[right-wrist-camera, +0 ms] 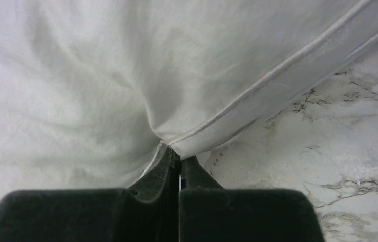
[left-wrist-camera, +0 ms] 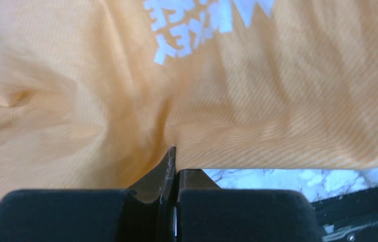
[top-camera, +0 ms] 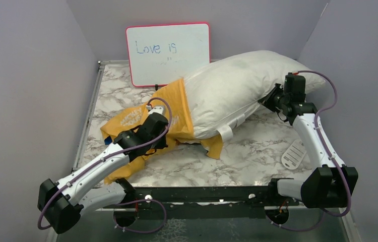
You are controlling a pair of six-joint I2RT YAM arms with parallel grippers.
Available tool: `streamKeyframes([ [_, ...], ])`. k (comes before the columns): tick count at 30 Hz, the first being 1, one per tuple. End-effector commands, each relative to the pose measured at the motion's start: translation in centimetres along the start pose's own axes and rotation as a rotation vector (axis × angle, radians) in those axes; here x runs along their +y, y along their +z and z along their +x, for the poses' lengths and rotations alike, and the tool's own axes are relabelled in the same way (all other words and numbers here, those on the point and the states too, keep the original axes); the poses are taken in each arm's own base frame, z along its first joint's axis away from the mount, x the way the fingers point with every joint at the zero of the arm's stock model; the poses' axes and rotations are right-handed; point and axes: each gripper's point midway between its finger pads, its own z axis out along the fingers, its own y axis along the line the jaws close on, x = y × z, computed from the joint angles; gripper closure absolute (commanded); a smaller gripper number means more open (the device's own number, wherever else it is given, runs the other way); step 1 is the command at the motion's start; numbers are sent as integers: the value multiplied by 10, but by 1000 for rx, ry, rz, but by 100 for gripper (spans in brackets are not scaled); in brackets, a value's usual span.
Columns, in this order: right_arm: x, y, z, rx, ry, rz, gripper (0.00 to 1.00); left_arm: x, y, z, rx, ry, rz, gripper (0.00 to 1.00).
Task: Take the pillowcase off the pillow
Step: Remove the pillow from the pillowcase.
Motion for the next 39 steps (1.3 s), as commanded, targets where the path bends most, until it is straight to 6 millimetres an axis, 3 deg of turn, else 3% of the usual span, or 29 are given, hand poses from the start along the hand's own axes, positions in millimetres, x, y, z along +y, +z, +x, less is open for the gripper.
streamKeyframes([
  [1, 10, -13, -42, -130, -1, -24, 99, 56, -26, -36, -154, -202, -213, 100],
  [8, 5, -20, -43, -139, -4, -12, 99, 138, -106, -97, -369, -334, -585, 100],
  [14, 1, -32, -32, -140, -31, -24, 99, 157, -152, -127, -499, -308, -722, 100],
  [15, -3, -34, -30, -144, -34, -9, 99, 154, -154, -131, -504, -282, -695, 100],
  [16, -6, -37, -28, -146, -40, 1, 99, 146, -151, -136, -495, -244, -646, 93],
  [19, -9, -41, -17, -127, -47, -4, 98, 108, -121, -138, -392, -114, -425, 42],
  [20, -9, -41, -13, -116, -50, -11, 98, 93, -106, -135, -339, -60, -337, 33],
  [24, -10, -44, -6, -95, -53, -17, 96, 48, -57, -124, -193, 31, -104, 13],
  [29, -1, -47, -2, -73, -52, -63, 92, 17, 3, -124, -118, 71, 43, 2],
  [32, 0, -46, -2, -66, -53, -67, 91, 22, 41, -115, -34, 53, -1, 1],
  [36, 2, -45, -3, -65, -59, -75, 90, 64, 88, -96, 26, -10, -213, 1],
  [39, 5, -44, -5, -60, -56, -87, 90, 90, 122, -74, 85, -55, -280, 1],
])
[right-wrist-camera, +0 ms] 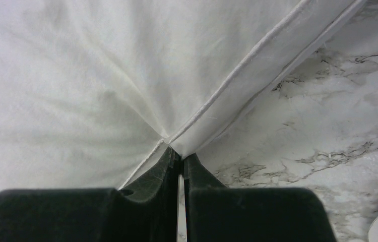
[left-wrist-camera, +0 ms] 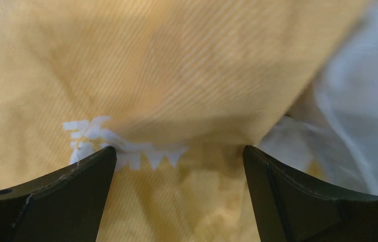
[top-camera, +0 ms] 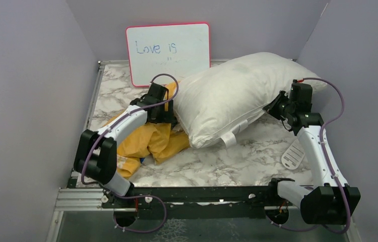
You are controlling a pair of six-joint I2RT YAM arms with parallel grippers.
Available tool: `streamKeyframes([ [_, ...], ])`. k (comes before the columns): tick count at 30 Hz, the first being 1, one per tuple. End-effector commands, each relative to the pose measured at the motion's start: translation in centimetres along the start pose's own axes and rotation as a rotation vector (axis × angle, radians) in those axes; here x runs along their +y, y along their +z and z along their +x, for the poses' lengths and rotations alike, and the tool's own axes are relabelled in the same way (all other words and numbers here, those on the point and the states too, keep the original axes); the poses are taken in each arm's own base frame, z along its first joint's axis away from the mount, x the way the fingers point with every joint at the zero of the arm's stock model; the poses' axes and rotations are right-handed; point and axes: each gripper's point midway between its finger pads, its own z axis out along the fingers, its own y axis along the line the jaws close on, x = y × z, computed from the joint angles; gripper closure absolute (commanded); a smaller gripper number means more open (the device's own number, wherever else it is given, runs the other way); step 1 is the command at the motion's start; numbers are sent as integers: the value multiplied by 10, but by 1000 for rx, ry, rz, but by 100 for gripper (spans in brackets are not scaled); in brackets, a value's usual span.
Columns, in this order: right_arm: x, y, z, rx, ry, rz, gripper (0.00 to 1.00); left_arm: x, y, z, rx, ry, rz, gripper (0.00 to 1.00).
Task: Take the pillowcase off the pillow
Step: Remove the pillow from the pillowcase.
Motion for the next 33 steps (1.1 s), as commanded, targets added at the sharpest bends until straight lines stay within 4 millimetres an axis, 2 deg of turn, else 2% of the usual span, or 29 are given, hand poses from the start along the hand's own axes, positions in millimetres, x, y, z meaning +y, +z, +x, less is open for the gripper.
streamKeyframes([
  [1, 23, -11, -23, -62, -21, -92, 90, 33, 51, 17, 41, -74, -130, 2],
  [2, 25, -11, -24, -61, -17, -95, 90, 39, 61, 26, 72, -75, -156, 8],
  [4, 27, -10, -28, -65, -11, -101, 90, 48, 71, 35, 100, -100, -189, 31],
  [7, 31, -12, -35, -79, -10, -108, 90, 62, 63, 25, 49, -158, -192, 61],
  [9, 30, -14, -38, -92, -9, -96, 90, 84, 46, 7, -16, -220, -219, 99],
  [11, 28, -16, -40, -105, -8, -83, 90, 119, 25, -11, -79, -319, -239, 100],
  [13, 26, -18, -41, -112, -7, -72, 90, 158, -6, -33, -176, -418, -274, 100],
  [15, 25, -19, -40, -114, -5, -64, 90, 198, -45, -55, -278, -486, -323, 100],
  [18, 24, -22, -39, -120, 1, -63, 91, 246, -110, -84, -409, -528, -421, 100],
  [20, 23, -22, -38, -123, 11, -59, 91, 265, -145, -97, -462, -548, -501, 100],
  [23, 26, -23, -38, -129, 32, -78, 91, 260, -175, -119, -541, -572, -473, 100],
  [26, 32, -26, -35, -125, 65, -115, 91, 266, -208, -137, -630, -579, -506, 100],
  [27, 34, -24, -31, -112, 73, -132, 91, 261, -213, -144, -642, -559, -474, 100],
  [28, 36, -23, -27, -101, 72, -152, 91, 251, -210, -149, -639, -531, -413, 100],
  [30, 35, -18, -18, -74, 79, -163, 89, 218, -189, -153, -589, -467, -206, 99],
  [32, 32, -16, -15, -62, 83, -155, 89, 186, -155, -138, -476, -427, -21, 85],
  [33, 31, -15, -14, -60, 81, -149, 89, 174, -136, -124, -406, -417, 35, 81],
])
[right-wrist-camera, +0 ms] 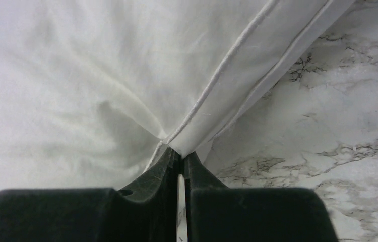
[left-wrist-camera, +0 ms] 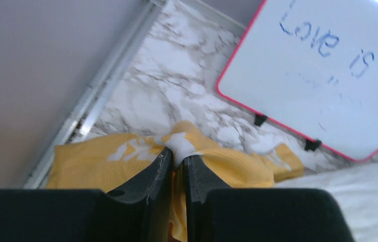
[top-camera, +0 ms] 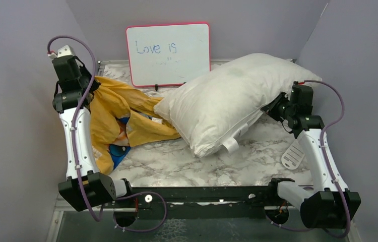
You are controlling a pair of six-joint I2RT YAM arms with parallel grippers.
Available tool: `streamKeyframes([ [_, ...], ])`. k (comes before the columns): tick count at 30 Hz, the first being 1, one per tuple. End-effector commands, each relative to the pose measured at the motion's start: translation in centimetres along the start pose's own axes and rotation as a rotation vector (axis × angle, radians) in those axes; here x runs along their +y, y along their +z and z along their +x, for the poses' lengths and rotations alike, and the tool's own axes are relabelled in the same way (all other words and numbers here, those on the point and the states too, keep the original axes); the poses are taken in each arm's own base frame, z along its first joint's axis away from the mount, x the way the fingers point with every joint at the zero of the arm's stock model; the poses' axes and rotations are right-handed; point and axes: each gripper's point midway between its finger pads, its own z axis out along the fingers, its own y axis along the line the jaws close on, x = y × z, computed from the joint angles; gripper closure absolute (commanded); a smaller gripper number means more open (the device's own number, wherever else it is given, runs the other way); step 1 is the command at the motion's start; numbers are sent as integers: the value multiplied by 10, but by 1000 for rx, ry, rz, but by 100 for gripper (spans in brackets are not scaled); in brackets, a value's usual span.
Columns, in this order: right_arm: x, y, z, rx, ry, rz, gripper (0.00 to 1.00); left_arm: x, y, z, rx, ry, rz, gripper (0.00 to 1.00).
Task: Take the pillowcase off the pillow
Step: Remove the pillow from the pillowcase.
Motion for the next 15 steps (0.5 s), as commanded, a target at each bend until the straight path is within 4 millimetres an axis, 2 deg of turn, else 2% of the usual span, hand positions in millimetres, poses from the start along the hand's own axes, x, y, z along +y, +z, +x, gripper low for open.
streamKeyframes([
  [1, 20, -6, -16, -63, 5, -92, 90, -45, 7, 91, 312, 45, 308, 77],
  [4, 20, -8, -21, -81, -4, -84, 90, -52, 5, 134, 403, 122, 324, 59],
  [6, 21, -9, -24, -87, -10, -83, 90, -59, 1, 150, 427, 186, 305, 47],
  [7, 21, -9, -25, -88, -13, -80, 90, -62, -2, 154, 422, 221, 292, 36],
  [8, 21, -9, -27, -93, -15, -77, 90, -69, -7, 158, 413, 257, 292, 28],
  [11, 20, -7, -28, -96, -19, -69, 90, -99, -29, 175, 408, 341, 371, 24],
  [15, 20, -4, -29, -95, -18, -70, 90, -132, -62, 235, 524, 382, 575, 20],
])
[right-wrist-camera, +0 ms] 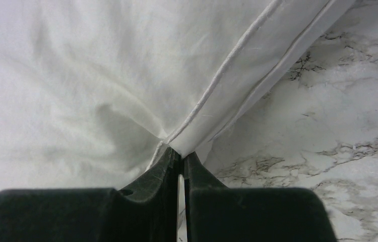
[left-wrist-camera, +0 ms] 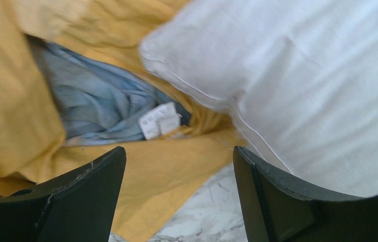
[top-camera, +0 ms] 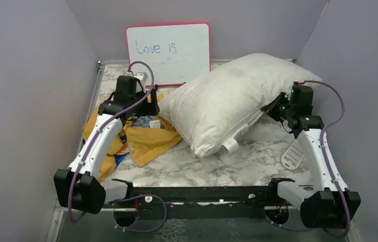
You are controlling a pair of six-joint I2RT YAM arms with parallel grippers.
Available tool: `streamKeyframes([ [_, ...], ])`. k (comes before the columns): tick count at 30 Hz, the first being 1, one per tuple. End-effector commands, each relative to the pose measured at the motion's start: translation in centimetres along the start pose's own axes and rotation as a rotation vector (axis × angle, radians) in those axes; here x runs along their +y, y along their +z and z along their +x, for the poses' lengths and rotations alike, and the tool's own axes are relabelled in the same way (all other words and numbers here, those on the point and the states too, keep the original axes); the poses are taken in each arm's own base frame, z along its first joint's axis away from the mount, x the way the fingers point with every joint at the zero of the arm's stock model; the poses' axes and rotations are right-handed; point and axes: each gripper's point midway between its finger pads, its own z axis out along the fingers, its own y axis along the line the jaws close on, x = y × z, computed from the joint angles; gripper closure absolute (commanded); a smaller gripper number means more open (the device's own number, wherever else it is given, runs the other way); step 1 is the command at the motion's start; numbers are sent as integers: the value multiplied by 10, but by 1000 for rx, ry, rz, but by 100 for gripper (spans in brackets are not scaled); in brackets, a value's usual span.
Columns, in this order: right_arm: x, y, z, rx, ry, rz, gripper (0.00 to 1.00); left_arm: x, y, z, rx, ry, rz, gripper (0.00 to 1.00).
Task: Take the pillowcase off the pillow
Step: Remove the pillow from the pillowcase, then adjust the pillowcase at the center of the board.
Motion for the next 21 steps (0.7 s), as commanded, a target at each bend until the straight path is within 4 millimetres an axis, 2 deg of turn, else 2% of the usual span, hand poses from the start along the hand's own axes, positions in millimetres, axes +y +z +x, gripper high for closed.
streamKeyframes([
  [1, 24, -6, -33, -103, -26, -78, 90, -55, 7, 49, 75, 89, 208, 19],
  [3, 26, -5, -34, -101, -26, -84, 90, -67, 20, 76, 145, 102, 247, 18],
  [6, 28, -4, -35, -100, -24, -96, 90, -68, 43, 101, 205, 96, 211, 17],
  [11, 28, -5, -36, -101, -29, -92, 90, -48, 74, 117, 227, 97, 77, 16],
  [16, 26, -3, -35, -97, -36, -82, 90, -30, 99, 146, 292, 138, -50, 15],
  [19, 26, -3, -37, -99, -37, -81, 90, -12, 106, 158, 318, 154, -168, 23],
  [21, 26, -3, -38, -103, -40, -77, 90, 2, 104, 161, 322, 154, -258, 38],
])
